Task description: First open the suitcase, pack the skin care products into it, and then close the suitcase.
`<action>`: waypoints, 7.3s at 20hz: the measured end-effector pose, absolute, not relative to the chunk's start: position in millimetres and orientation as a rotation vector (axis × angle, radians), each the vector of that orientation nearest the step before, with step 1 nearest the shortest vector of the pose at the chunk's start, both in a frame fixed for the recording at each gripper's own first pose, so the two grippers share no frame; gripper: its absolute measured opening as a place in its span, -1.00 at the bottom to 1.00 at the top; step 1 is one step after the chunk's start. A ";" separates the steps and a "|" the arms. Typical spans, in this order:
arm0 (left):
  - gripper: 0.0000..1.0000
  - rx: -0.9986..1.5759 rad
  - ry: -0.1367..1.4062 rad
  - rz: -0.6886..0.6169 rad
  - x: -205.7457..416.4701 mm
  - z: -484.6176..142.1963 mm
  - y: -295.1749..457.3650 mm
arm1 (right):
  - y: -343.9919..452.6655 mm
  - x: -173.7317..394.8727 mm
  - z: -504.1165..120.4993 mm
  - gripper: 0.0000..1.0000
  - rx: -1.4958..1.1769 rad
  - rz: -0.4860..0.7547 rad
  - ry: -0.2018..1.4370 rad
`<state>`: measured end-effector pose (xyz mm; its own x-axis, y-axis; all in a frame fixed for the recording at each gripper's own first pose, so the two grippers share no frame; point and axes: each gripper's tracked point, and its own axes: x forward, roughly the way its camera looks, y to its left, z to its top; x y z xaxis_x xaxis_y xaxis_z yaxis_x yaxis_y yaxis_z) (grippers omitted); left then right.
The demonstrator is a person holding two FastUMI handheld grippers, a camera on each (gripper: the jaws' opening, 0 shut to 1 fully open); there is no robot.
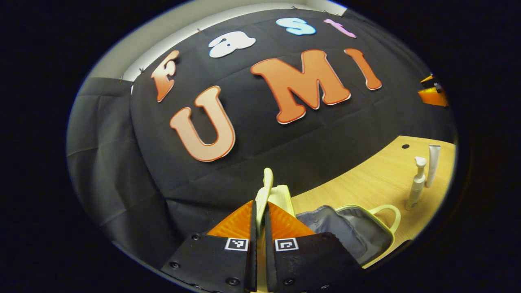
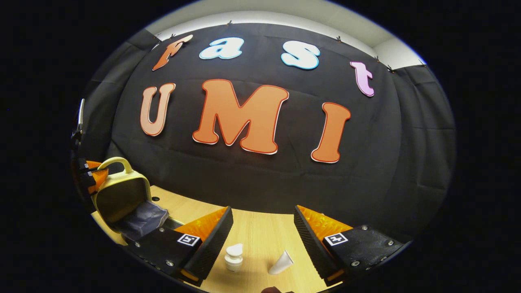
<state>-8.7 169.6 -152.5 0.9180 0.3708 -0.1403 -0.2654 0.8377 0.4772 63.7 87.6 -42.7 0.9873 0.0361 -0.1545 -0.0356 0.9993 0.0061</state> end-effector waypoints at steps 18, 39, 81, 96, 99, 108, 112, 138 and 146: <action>-0.80 0.253 0.511 0.600 -68.0 -232.0 283.8 | 159.9 86.4 -56.7 0.91 0.018 0.078 0.243; 0.99 0.244 0.299 0.251 9.7 -144.3 25.5 | 70.6 43.6 -91.6 0.92 0.008 0.020 0.246; 0.19 0.034 0.538 -0.195 124.9 -337.5 -331.4 | 51.2 75.7 -326.7 0.77 0.056 0.258 0.523; 0.19 0.072 0.461 -0.017 105.8 -239.1 -243.9 | 55.7 77.7 -310.6 -0.15 0.155 0.255 0.580; 0.15 0.074 0.455 0.030 96.0 -217.7 -218.8 | 65.7 82.8 -273.1 -0.15 0.162 0.288 0.535; 0.18 0.087 0.369 0.132 62.3 -121.7 -141.2 | 127.8 92.3 -148.2 -0.15 0.142 0.420 0.366; 0.18 0.102 0.349 0.161 49.6 -99.6 -101.6 | 163.1 87.1 -118.4 -0.15 0.136 0.482 0.329; 0.17 -0.103 1.116 0.026 8.2 -350.1 -50.2 | 297.0 52.7 -171.5 -0.15 0.200 0.527 0.544; 0.19 -0.079 1.313 0.110 -1.5 -380.1 -49.2 | 311.9 49.3 -192.4 -0.15 0.215 0.551 0.616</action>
